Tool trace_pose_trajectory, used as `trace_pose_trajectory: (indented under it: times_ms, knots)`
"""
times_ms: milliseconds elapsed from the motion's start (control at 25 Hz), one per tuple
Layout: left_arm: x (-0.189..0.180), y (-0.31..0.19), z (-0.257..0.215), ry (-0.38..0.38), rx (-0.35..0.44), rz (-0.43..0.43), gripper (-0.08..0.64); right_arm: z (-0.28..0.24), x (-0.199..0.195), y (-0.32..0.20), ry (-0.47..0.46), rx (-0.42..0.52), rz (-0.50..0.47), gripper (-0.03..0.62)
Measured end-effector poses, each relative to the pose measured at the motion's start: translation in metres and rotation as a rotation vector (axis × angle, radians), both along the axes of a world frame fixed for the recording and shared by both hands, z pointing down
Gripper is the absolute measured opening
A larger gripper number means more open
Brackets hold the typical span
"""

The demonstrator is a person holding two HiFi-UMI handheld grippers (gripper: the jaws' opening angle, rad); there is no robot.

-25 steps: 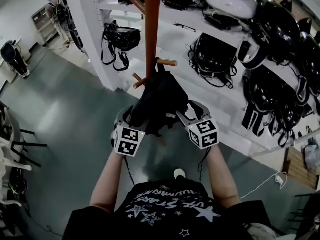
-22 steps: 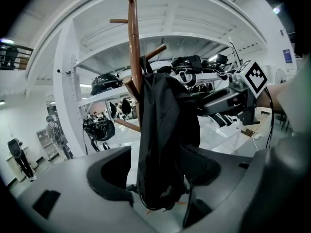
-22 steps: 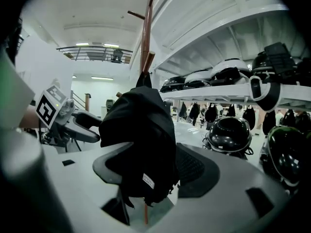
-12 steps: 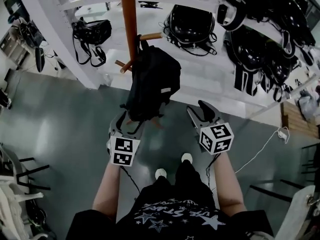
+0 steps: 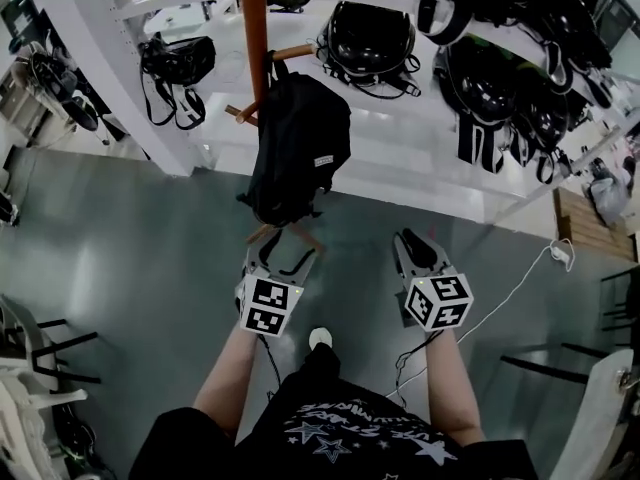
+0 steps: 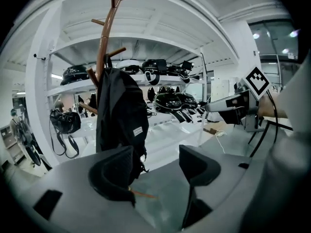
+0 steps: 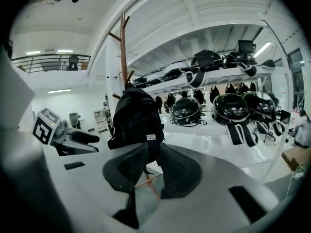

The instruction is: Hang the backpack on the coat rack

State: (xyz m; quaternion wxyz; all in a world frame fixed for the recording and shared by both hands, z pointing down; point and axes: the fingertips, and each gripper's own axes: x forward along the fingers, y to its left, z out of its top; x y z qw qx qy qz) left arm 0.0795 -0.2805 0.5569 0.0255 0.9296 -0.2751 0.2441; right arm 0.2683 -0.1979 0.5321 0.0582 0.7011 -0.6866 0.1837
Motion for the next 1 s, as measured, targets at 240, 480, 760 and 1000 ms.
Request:
trace_pose_trajectory:
  times_ms: [240,480,760,1000]
  knots:
    - [0.006,0.073,-0.016,0.031,-0.001,0.075,0.212,-0.016,-0.026,0.070,-0.019,0.063,0.000,0.014]
    - [-0.025,0.146,-0.018,0.027,0.005,0.122,0.086,-0.018,-0.067,0.143,0.015,0.049,-0.015,0.012]
    - [-0.056,0.217,-0.027,0.026,0.023,0.173,0.063,-0.034,-0.103,0.207,0.051,0.065,-0.011,0.011]
    - [-0.082,0.265,-0.041,0.025,0.060,0.155,0.049,-0.050,-0.129,0.252,0.062,0.103,-0.017,0.011]
